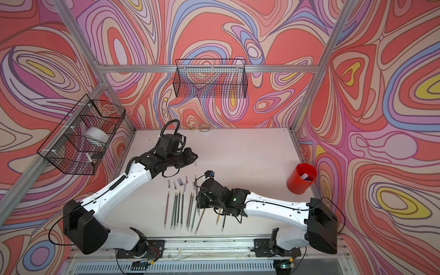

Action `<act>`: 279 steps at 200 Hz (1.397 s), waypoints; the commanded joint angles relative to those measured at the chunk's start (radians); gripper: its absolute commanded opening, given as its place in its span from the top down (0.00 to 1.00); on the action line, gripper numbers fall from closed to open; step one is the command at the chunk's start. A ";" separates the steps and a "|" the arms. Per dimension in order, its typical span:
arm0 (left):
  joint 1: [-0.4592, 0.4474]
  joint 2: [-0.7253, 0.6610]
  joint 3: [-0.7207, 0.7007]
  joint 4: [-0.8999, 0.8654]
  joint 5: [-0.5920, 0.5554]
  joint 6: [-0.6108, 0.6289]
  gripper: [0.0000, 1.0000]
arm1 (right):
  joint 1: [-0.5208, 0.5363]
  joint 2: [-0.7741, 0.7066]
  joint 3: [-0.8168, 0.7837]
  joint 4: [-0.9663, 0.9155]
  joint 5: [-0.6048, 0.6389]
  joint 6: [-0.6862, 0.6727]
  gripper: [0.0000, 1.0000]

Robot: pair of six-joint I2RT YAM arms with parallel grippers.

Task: Remove the protective cover of the pencils
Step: Remove the protective sleeve from the pencil, then place the protective sleeve at the center of the board.

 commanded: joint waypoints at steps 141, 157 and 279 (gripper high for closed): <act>-0.031 0.165 -0.078 -0.113 -0.009 0.075 0.98 | 0.002 0.033 -0.176 -0.144 0.052 0.382 1.00; -0.038 0.186 -0.086 -0.127 -0.014 0.084 0.98 | 0.002 0.070 -0.159 -0.129 0.040 0.377 1.00; -0.072 0.436 -0.008 -0.135 0.013 0.054 1.00 | 0.010 0.272 -0.082 -0.102 -0.041 0.393 1.00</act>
